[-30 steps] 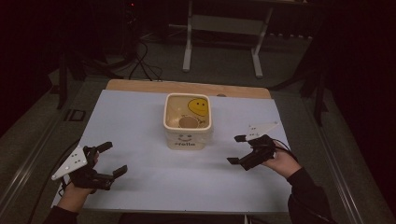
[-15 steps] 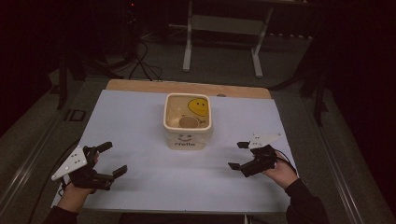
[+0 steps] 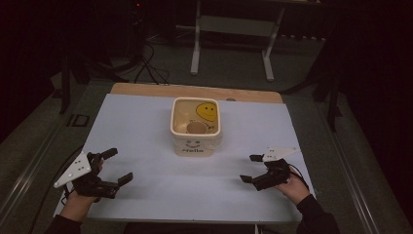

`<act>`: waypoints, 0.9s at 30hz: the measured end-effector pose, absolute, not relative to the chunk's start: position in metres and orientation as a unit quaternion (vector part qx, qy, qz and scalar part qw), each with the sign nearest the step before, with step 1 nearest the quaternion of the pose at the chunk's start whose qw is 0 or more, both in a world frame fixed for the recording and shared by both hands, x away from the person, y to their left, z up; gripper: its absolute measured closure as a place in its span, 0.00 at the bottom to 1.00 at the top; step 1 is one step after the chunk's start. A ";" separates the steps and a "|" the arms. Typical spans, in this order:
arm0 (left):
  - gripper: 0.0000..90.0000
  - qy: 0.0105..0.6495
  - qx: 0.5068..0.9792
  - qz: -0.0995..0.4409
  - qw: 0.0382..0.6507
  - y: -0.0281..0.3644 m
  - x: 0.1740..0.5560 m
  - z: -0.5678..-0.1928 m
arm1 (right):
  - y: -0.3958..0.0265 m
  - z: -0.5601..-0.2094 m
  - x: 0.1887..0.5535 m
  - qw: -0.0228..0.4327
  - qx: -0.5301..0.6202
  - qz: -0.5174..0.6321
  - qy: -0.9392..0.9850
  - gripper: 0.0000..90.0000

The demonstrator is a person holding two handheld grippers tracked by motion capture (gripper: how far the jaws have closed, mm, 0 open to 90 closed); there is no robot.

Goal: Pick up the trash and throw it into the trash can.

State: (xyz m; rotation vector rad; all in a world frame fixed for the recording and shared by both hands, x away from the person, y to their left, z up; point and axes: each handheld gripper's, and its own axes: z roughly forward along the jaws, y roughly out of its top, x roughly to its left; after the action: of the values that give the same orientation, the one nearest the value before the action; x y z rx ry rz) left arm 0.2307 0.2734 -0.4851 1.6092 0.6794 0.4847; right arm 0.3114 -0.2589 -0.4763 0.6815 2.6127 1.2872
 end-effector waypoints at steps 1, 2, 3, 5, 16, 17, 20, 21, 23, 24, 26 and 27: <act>0.01 0.295 0.699 0.210 0.617 0.273 0.231 -0.485 | -0.261 -0.477 0.309 0.074 0.228 0.433 0.869 0.16; 0.01 0.296 0.699 0.210 0.617 0.273 0.231 -0.485 | -0.261 -0.477 0.309 0.074 0.228 0.433 0.869 0.16; 0.01 0.296 0.699 0.210 0.617 0.273 0.231 -0.485 | -0.262 -0.477 0.308 0.076 0.232 0.436 0.866 0.16; 0.01 0.296 0.698 0.210 0.617 0.273 0.231 -0.485 | -0.265 -0.478 0.306 0.074 0.240 0.446 0.859 0.16; 0.01 0.295 0.702 0.206 0.615 0.272 0.232 -0.487 | -0.270 -0.485 0.303 0.084 0.258 0.453 0.849 0.16; 0.01 0.295 0.702 0.206 0.615 0.272 0.232 -0.487 | -0.270 -0.484 0.304 0.086 0.259 0.455 0.848 0.16; 0.01 0.294 0.702 0.207 0.615 0.272 0.232 -0.486 | -0.273 -0.484 0.305 0.086 0.264 0.462 0.842 0.16; 0.01 0.294 0.702 0.207 0.615 0.272 0.232 -0.486 | -0.274 -0.484 0.306 0.087 0.266 0.463 0.841 0.16; 0.01 0.294 0.702 0.207 0.615 0.272 0.232 -0.486 | -0.275 -0.484 0.306 0.088 0.267 0.464 0.840 0.16; 0.01 0.294 0.702 0.207 0.615 0.272 0.232 -0.486 | -0.275 -0.484 0.306 0.087 0.269 0.464 0.839 0.16; 0.01 0.294 0.702 0.207 0.615 0.272 0.232 -0.486 | -0.275 -0.486 0.307 0.087 0.269 0.459 0.842 0.16; 0.01 0.294 0.702 0.207 0.615 0.272 0.232 -0.486 | -0.274 -0.487 0.307 0.086 0.269 0.458 0.843 0.16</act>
State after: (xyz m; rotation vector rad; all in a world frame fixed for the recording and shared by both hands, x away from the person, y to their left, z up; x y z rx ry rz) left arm 0.2320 0.2720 -0.4862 1.6167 0.6776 0.4763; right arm 0.3070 -0.2743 -0.4865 0.8023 2.5112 1.3655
